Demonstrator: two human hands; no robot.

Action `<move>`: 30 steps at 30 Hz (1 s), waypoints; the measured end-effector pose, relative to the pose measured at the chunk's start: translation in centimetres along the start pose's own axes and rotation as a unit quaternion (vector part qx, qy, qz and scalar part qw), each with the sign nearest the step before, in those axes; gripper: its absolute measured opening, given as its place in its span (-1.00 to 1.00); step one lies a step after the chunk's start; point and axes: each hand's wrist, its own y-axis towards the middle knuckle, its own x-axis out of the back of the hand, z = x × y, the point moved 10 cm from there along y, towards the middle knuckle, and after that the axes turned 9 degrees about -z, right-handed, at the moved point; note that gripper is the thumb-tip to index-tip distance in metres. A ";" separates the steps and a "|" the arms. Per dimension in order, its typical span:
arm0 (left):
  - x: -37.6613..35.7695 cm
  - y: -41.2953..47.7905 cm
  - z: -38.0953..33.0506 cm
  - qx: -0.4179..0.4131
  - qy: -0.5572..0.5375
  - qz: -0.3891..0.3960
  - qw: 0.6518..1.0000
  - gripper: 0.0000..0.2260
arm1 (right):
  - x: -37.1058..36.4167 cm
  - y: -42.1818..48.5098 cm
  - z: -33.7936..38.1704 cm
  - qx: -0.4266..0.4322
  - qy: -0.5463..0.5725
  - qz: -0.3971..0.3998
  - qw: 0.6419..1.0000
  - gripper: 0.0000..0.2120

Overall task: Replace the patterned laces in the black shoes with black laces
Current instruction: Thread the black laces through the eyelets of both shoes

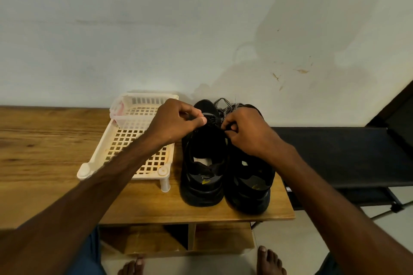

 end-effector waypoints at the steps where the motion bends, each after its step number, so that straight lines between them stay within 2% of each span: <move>1: -0.1 0.0 -0.2 -0.009 0.005 0.003 1.000 -0.93 | 0.2 0.1 0.0 -0.004 0.009 -0.007 1.000 -0.87; 5: -0.4 -0.3 -0.7 -0.047 0.057 0.010 0.997 -0.93 | 1.9 0.2 -0.5 -0.006 0.030 -0.019 0.999 -0.91; 10: -0.8 -0.4 -0.8 -0.068 0.070 0.030 0.995 -0.91 | 5.2 -0.5 -1.5 -0.038 0.108 -0.076 0.991 -0.94; 15: -1.0 -0.5 -1.1 -0.076 0.067 0.024 0.995 -0.92 | 2.0 -1.0 -1.0 -0.023 0.097 0.028 0.995 -0.86; 18: -1.1 -0.5 -1.1 -0.085 0.075 0.020 0.993 -0.93 | 1.9 -0.7 -0.3 0.014 0.061 0.006 0.998 -0.94; 22: -1.2 -0.5 -0.9 -0.087 0.089 0.018 0.992 -0.94 | 2.3 -0.4 -0.3 0.025 0.040 0.003 0.999 -0.91; 23: -1.2 -0.5 -0.9 -0.090 0.089 0.018 0.992 -0.95 | 2.3 -0.4 -0.2 0.027 0.039 0.020 0.999 -0.87; 25: -1.3 -0.5 -1.0 -0.097 0.087 0.021 0.991 -0.95 | 2.2 -0.8 -0.2 0.012 0.062 0.048 0.997 -0.65; 27: -1.3 -0.4 -1.0 -0.099 0.082 0.020 0.992 -0.94 | 2.5 -0.9 -0.7 -0.040 0.109 0.032 0.993 -0.41; 28: -1.2 -0.4 -1.0 -0.097 0.075 0.015 0.992 -0.92 | 2.9 -0.8 -1.1 -0.063 0.114 0.004 0.991 -0.38; 30: -1.0 -0.4 -1.1 -0.094 0.061 0.002 0.994 -0.90 | 3.1 -0.3 -1.6 -0.068 0.066 -0.046 0.994 -0.50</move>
